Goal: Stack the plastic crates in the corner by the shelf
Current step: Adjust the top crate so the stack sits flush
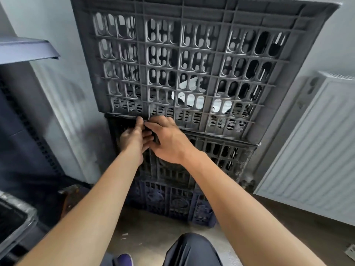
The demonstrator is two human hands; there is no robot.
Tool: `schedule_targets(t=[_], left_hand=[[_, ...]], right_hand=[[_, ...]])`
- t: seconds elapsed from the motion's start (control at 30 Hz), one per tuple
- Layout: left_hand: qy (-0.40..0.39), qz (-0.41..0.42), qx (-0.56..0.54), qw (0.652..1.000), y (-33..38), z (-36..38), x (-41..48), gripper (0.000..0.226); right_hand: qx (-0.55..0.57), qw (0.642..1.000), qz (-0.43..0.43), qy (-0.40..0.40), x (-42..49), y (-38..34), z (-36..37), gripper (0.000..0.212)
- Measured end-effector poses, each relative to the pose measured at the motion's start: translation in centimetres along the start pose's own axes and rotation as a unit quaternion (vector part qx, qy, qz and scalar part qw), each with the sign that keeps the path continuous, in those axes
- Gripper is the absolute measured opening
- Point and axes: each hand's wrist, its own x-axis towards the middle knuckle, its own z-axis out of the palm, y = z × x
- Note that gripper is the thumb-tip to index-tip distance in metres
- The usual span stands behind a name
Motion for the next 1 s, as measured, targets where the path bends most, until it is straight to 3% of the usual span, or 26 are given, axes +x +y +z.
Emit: schedule_targets(t=[0.13,0.33,0.63,1.0], left_hand=[[-0.039,0.006,0.03,0.999,0.5,-0.9,0.0,0.033],[-0.08,-0.007,0.015,0.997,1.5,-2.1,0.0,0.047],[-0.044,-0.025,-0.032,0.998,1.5,-1.5,1.3,0.04],[0.025,0.036,0.002,0.999,1.0,-0.8,2.4,0.036]], right_hand=[[0.0,1.0,-0.002,0.021,-0.3,-0.2,0.5,0.054],[-0.022,0.995,0.001,0.1,-0.7,-0.7,1.0,0.045],[-0.033,0.988,0.084,0.124,-0.1,-1.1,-0.2,0.052],[-0.096,0.988,0.052,0.11,0.1,-0.3,0.4,0.044]])
